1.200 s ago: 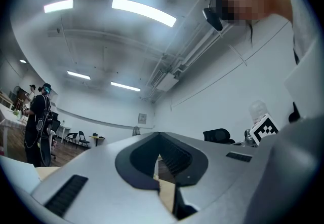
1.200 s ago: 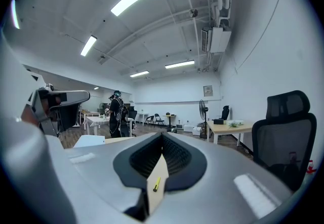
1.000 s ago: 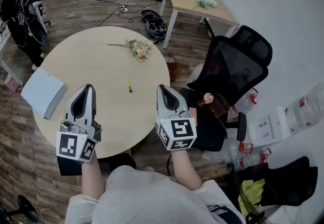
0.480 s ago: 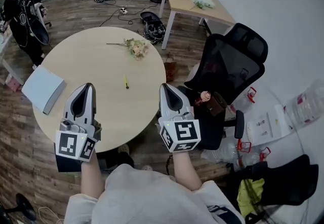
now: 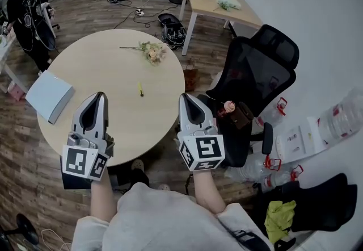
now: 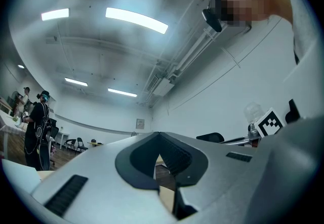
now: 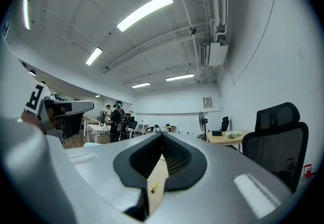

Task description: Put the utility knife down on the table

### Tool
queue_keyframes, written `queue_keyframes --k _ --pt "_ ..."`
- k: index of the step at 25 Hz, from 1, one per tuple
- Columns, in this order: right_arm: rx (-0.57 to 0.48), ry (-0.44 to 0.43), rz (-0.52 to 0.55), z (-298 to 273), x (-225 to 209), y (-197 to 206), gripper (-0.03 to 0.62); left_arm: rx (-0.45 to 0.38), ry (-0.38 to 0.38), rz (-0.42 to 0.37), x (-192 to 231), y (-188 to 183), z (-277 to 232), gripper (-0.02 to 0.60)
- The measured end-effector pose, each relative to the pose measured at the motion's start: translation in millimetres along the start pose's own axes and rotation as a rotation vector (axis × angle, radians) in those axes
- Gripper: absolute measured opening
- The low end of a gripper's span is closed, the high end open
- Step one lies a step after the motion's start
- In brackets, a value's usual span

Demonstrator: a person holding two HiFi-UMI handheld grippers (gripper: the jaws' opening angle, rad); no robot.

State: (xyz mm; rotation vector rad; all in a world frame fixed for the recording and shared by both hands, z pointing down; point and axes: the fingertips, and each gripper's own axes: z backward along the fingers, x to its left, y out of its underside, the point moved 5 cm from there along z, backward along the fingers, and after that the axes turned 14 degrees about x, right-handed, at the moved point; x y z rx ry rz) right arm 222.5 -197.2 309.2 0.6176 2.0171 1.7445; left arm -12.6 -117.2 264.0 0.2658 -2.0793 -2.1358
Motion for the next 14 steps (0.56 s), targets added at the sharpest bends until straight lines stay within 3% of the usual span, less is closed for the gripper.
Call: queue_keyframes --k 14 --pt "-0.012 -0.012 -0.004 15 -2 2 0.011 0.003 -0.006 -0.002 -14 1 9 0.006"
